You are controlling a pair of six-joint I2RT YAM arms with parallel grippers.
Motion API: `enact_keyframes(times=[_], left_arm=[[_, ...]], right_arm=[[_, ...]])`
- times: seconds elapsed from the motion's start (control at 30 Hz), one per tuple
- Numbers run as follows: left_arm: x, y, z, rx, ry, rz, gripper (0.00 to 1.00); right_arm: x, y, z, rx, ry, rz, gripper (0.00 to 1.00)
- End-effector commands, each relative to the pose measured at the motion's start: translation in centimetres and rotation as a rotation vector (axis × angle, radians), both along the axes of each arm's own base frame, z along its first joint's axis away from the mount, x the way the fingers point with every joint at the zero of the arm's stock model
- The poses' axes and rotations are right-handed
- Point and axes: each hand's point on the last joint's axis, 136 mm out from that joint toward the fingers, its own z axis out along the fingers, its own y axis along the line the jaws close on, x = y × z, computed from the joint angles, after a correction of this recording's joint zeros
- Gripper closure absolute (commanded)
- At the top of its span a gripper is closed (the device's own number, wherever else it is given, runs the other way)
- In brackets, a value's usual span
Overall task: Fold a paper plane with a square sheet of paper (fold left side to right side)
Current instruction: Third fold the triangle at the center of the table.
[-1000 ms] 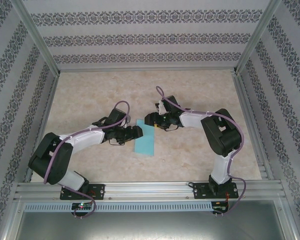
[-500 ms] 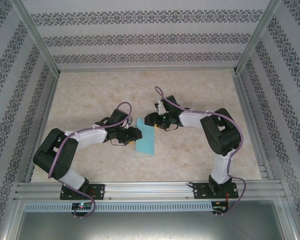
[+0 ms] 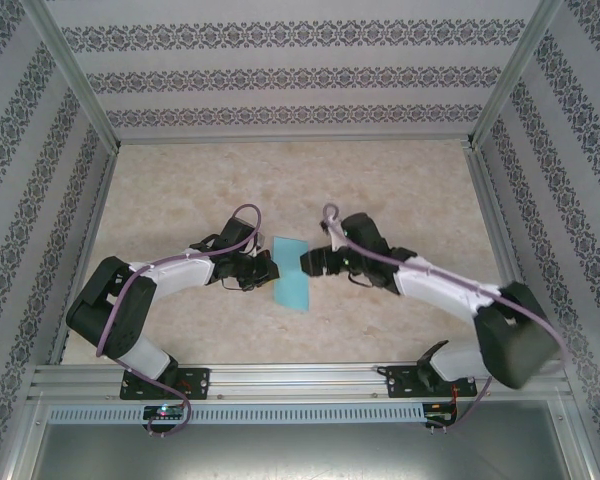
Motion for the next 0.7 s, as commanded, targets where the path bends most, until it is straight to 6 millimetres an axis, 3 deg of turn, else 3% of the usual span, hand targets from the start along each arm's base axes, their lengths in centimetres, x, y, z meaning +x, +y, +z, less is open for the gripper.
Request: enact_keyframes(times=[0.0,0.2,0.4,0.53,0.67], left_arm=[[0.8,-0.5,0.9,-0.035,0.007,0.022,0.95],[0.8,-0.5,0.9,-0.034,0.013,0.024,0.96],[0.7,-0.5,0.9,-0.032,0.017,0.023,0.97],[0.6,-0.4,0.9,-0.028,0.018,0.021,0.97],[0.5,-0.3,0.9,-0.020,0.019,0.018,0.97]], right_arm=[[-3.2,-1.0,-2.3,-0.193,-0.128,0.063,0.21],[-7.8,2.8,-3.9,-0.343,-0.265,0.259,0.18],[-8.0,5.9,-5.3,-0.439,-0.308,0.354,0.20],[-7.6,7.2,-5.5,-0.434,-0.314,0.368,0.30],[-7.3,7.9,-5.5,-0.422,-0.312,0.368,0.49]])
